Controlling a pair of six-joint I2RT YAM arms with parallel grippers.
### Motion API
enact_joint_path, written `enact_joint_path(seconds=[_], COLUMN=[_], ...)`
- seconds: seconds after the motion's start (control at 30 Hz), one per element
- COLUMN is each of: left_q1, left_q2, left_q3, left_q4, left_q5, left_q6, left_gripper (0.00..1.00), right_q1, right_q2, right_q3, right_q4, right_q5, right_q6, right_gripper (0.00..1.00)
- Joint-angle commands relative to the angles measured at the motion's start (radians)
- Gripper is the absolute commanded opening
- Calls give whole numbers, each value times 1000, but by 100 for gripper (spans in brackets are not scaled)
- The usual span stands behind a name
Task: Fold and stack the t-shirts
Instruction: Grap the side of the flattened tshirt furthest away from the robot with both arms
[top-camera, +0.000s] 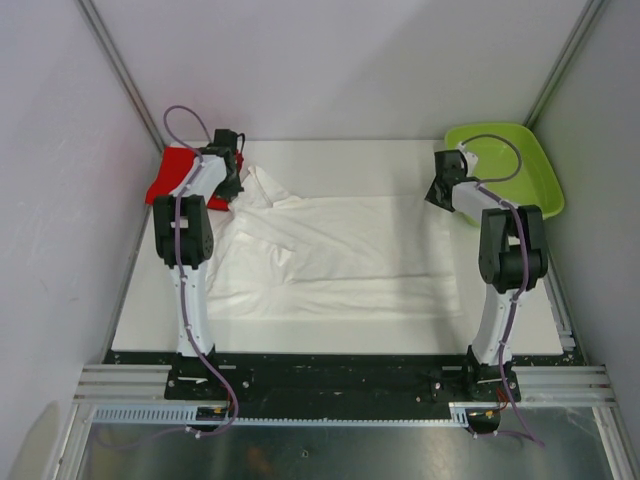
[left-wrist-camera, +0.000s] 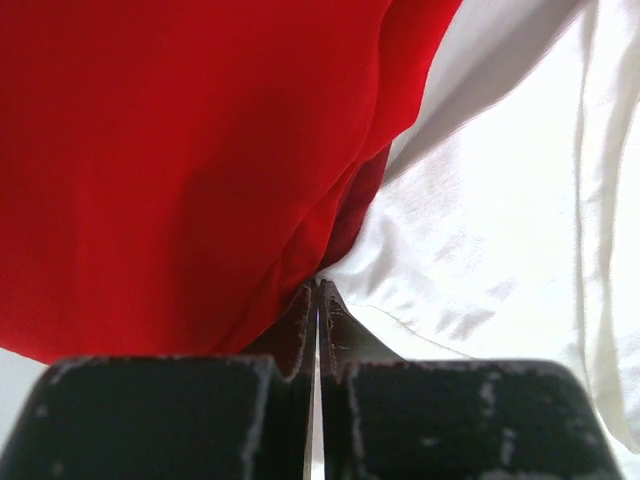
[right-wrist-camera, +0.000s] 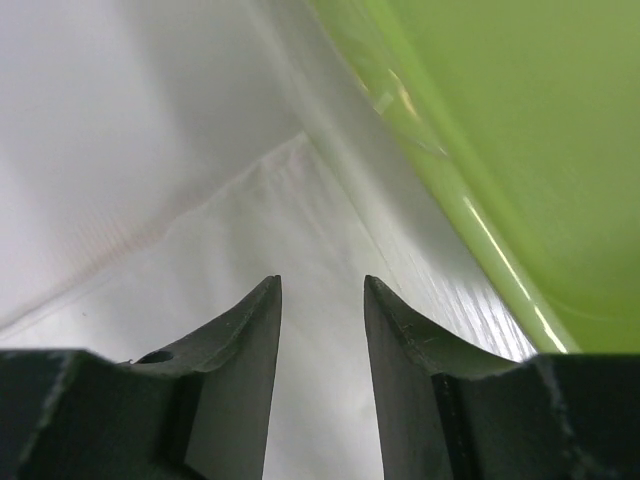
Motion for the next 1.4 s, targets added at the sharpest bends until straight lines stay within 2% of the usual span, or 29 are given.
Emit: enact_joint_path(seconds=[0.0,0.3,0.6,0.97,1.37], left_q1=[-4,-2,-3,-3,-3], left_q2=[-67,-67,-67,-65,-57], left_q3=[-6,-20,-18,-11,-4], left_q4=[11,11,13,14,17], left_q5=[21,19,23,27,32], left_q6=[-16,-16,-21,-19,-22], left_gripper=[0,0,0,0,0], right_q1=[11,16,18,19,29], right_q2=[65,194,255,390,376], right_q3=[124,309,370,586,556], right_q4=[38,-34,-72,-280,-310], right_q5=[76,110,108,78,103], right_q6=[-43,-84,-86,-64,-51], right_gripper=[44,43,42,40,39])
